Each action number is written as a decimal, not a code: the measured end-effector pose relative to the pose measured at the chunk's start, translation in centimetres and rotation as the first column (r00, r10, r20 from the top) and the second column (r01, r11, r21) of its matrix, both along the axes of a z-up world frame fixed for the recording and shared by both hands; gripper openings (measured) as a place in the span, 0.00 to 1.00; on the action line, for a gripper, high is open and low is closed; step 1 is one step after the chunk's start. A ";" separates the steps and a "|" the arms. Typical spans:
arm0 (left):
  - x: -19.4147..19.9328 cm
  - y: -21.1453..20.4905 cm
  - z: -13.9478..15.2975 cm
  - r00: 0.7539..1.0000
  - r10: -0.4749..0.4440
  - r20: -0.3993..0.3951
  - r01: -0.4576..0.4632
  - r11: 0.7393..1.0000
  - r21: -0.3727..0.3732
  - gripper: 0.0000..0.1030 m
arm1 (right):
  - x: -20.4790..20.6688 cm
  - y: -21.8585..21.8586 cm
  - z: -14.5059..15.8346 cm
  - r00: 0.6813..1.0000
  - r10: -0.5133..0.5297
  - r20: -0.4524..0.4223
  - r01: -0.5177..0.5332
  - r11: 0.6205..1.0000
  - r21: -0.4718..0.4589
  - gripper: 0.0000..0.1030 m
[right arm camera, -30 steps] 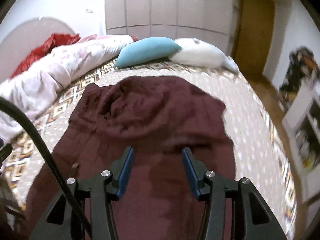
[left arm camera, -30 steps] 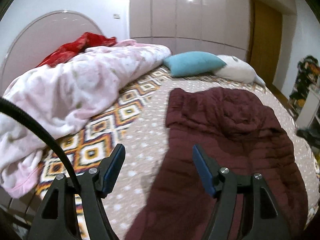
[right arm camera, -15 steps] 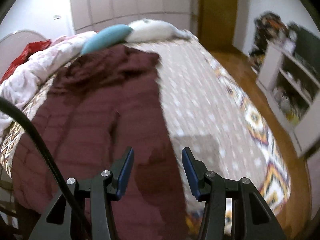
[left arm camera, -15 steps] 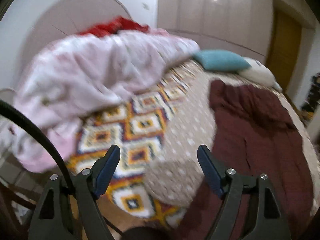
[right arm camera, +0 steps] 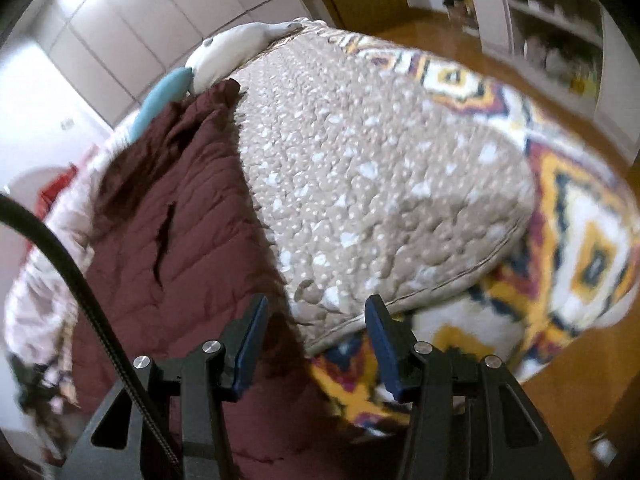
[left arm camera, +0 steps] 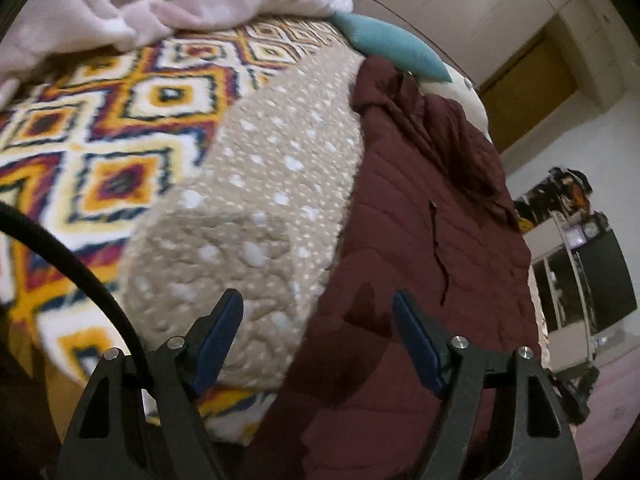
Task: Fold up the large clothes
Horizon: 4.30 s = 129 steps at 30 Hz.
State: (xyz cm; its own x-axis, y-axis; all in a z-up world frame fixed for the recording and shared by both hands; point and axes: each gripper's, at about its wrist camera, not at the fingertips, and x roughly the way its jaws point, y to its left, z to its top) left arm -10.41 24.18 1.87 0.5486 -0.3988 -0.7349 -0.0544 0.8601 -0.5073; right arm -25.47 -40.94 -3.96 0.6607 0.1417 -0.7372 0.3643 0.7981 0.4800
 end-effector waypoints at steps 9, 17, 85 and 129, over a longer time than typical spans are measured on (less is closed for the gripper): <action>-0.1 -2.6 -1.6 0.993 -0.117 -0.021 0.116 0.993 -0.035 0.74 | 1.2 -0.5 -1.8 0.999 0.001 0.052 -0.008 0.989 0.146 0.56; -3.4 -2.1 -1.5 0.991 -0.134 0.014 0.135 0.984 -0.118 0.74 | -0.2 0.4 -1.8 0.993 0.088 0.075 -0.101 0.975 0.199 0.56; 17.4 -6.3 8.0 0.996 0.088 -0.005 -0.088 0.992 -0.093 0.40 | 25.1 6.7 7.9 0.982 0.174 -0.069 -0.178 0.982 -0.067 0.24; 15.7 -7.4 4.8 0.968 -0.249 0.032 0.246 0.967 0.063 0.17 | 27.4 9.5 7.6 0.901 0.430 -0.049 -0.422 0.848 -0.321 0.26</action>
State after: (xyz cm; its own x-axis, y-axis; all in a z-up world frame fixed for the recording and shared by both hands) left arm 5.31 16.80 6.67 0.4671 -0.4828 -0.7407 0.1829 0.8724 -0.4533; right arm 1.89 -31.39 3.69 0.6068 0.1754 -0.7752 -0.0548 0.9823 0.1794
